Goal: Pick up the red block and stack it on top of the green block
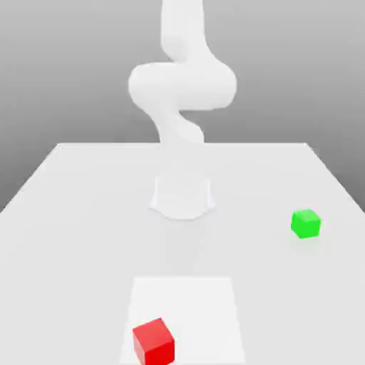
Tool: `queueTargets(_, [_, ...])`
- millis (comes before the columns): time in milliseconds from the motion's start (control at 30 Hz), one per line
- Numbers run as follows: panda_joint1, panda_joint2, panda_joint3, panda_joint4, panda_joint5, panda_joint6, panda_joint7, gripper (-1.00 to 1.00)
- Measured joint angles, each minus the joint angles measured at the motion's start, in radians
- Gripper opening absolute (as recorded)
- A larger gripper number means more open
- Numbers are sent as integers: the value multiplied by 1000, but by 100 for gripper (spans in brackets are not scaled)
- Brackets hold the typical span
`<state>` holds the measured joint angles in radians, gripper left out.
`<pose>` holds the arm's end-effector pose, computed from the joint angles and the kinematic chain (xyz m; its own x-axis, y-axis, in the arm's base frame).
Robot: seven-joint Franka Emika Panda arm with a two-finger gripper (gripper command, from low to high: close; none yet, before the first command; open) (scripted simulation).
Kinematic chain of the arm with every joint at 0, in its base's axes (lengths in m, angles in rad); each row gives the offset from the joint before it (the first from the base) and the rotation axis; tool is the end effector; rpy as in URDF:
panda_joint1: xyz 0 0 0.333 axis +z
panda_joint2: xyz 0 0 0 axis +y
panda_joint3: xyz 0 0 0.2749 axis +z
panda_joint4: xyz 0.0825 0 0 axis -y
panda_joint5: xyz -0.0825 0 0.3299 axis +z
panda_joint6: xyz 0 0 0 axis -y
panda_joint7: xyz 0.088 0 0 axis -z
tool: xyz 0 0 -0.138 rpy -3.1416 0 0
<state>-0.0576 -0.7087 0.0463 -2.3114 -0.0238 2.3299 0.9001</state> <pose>0.3738 -0.0006 0.6225 0.4480 -0.7699 0.4545 -0.5994 -0.6358 -0.4862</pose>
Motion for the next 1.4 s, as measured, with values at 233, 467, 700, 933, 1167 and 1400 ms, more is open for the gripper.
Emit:
queueTargets(233, [-137, 262, 108, -32, -87, 84, 299, 0])
queueTargets(467, [-220, 519, 160, -63, -171, 165, 590, 0])
queueTargets(700, [-252, 763, 156, -96, -184, 254, 831, 0])
queueTargets(933, [-244, 986, 144, -118, -107, 376, 962, 0])
queueTargets(1167, [-210, 1116, 100, -99, -153, 482, 1003, -100])
queueTargets(1400, [-233, 1021, 131, -115, -109, 405, 973, -100])
